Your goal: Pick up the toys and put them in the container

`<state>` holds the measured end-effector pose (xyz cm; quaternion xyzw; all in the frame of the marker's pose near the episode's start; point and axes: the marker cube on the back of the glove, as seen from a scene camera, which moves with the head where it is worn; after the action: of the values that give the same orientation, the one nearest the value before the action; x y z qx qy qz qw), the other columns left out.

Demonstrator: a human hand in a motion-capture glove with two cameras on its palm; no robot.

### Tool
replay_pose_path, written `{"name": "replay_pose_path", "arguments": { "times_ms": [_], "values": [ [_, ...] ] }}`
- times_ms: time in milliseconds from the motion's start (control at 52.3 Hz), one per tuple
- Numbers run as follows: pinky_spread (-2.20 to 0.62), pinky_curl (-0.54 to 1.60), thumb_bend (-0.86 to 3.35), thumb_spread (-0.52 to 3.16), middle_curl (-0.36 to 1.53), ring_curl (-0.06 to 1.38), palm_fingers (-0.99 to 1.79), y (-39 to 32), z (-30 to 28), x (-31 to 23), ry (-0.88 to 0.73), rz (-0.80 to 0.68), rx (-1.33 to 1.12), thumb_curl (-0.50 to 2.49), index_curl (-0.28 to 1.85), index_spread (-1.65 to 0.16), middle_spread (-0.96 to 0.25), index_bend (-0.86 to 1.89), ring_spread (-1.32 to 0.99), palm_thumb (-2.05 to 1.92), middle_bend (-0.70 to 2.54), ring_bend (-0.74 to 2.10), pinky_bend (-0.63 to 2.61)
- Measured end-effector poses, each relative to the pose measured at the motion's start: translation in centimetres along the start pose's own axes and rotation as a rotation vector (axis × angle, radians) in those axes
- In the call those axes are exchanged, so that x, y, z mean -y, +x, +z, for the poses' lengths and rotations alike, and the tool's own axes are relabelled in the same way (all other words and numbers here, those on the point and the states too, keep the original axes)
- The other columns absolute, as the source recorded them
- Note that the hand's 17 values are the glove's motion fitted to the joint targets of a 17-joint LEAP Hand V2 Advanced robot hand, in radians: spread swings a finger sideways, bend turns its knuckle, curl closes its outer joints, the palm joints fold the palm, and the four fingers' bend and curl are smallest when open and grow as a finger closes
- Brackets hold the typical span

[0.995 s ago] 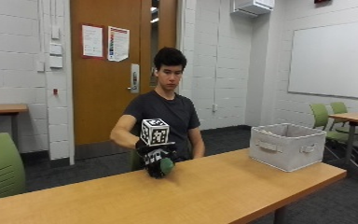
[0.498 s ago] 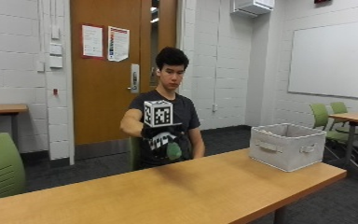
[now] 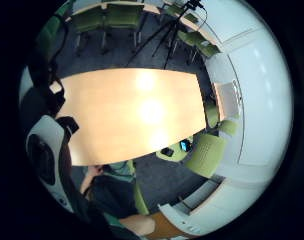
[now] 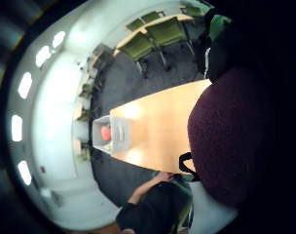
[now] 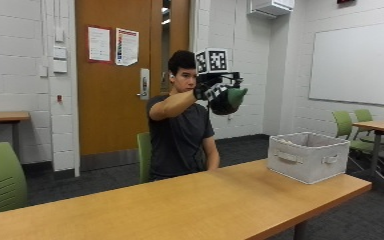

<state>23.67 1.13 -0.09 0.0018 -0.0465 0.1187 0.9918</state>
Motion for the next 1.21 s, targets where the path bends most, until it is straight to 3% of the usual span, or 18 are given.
{"name": "replay_pose_path", "arguments": {
  "times_ms": [268,612,766,976,1014,1053,1091,1206],
  "values": [
    [-0.46,0.35,0.14,0.61,0.68,0.44,0.95,-16.7,-3.1,1.4,0.040,-0.190,-0.012,0.86,0.27,-0.41,-0.49,0.16,-0.49,0.71,0.32,0.97,0.95],
    [-0.45,0.36,0.10,0.63,0.73,0.46,0.92,-42.2,-1.1,-6.6,0.024,-0.609,0.020,0.94,0.25,-0.41,-0.50,0.14,-0.49,0.71,0.24,0.95,0.96],
    [-0.45,0.37,0.09,0.63,0.76,0.46,0.90,-40.7,2.0,-2.2,0.070,-0.749,-0.024,0.97,0.24,-0.41,-0.51,0.13,-0.50,0.71,0.22,0.93,0.96],
    [-0.45,0.37,0.06,0.66,0.78,0.47,0.85,-43.9,4.7,-3.3,-0.063,-0.750,0.038,1.01,0.21,-0.41,-0.51,0.13,-0.50,0.70,0.18,0.93,0.98],
    [-0.44,0.40,0.04,0.72,0.76,0.46,0.68,-44.0,5.2,-3.3,-0.126,-0.704,0.038,1.00,0.20,-0.41,-0.46,0.08,-0.49,0.66,0.12,0.89,1.06],
    [-0.37,0.47,-0.03,0.87,0.72,0.47,0.15,-44.0,5.6,-3.0,-0.153,-0.668,0.027,0.92,0.19,-0.39,-0.31,0.01,-0.38,0.53,-0.01,0.81,1.24],
    [-0.32,0.51,-0.06,0.94,0.68,0.46,-0.06,-43.9,5.9,-2.8,-0.155,-0.655,0.018,0.87,0.19,-0.38,-0.22,0.02,-0.30,0.46,0.01,0.73,1.37],
    [-0.17,0.49,-0.13,0.98,0.56,0.37,-0.25,-43.9,6.2,-2.7,-0.193,-0.571,0.054,0.69,0.13,-0.33,-0.05,0.01,-0.16,0.08,0.07,0.61,1.52]
  ]
}}
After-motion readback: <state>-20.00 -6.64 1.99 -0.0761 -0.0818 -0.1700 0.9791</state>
